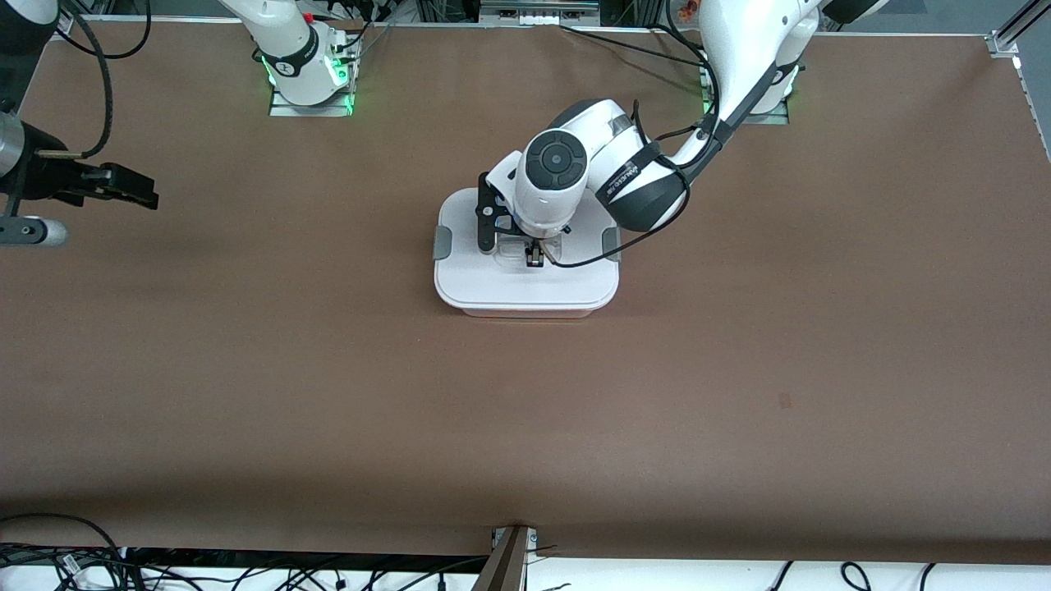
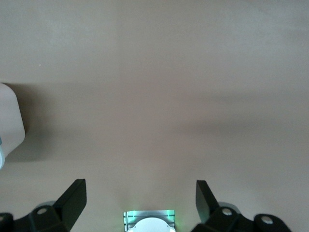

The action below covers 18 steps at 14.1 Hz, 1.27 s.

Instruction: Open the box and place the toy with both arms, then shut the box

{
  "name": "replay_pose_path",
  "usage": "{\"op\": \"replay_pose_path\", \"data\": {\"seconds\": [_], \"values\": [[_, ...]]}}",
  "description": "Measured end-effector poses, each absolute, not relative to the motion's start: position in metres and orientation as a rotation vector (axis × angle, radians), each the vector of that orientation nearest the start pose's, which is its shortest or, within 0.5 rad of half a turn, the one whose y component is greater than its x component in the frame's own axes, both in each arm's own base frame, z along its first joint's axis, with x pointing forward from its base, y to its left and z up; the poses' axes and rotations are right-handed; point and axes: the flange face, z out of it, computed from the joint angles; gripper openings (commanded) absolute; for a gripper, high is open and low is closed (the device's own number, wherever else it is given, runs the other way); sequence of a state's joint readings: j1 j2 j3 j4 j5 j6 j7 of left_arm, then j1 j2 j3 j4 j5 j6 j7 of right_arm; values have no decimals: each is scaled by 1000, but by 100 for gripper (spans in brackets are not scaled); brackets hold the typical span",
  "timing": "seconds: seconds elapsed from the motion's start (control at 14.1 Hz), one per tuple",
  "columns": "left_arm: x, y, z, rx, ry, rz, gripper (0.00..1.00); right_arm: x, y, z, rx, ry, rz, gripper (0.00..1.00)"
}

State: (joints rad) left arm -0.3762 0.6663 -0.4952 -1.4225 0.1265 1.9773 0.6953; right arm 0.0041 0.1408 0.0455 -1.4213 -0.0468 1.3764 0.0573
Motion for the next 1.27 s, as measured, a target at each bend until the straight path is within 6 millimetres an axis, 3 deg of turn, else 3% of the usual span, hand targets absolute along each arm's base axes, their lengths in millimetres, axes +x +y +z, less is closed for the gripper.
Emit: {"op": "replay_pose_path", "data": {"seconds": [0.35, 0.42, 0.49, 0.71, 0.85, 1.06, 1.27], "values": [[513, -494, 335, -2375, 2307, 70, 0, 568, 20, 591, -3173, -59, 314, 100], [512, -495, 335, -2369, 2309, 70, 30, 568, 17, 590, -3172, -70, 313, 100], [512, -496, 335, -2365, 2310, 70, 99, 569, 15, 590, -3171, -73, 311, 100], [509, -502, 333, -2378, 2304, 51, 100, 570, 13, 589, -3171, -77, 304, 100], [513, -498, 351, -2443, 2219, 62, 100, 573, 13, 587, -3172, -78, 297, 100], [510, -478, 421, -2533, 2029, 94, 100, 577, 13, 586, -3172, -78, 289, 100], [500, -446, 495, -2671, 1723, 93, 100, 578, 12, 585, -3172, -77, 288, 100]]}}
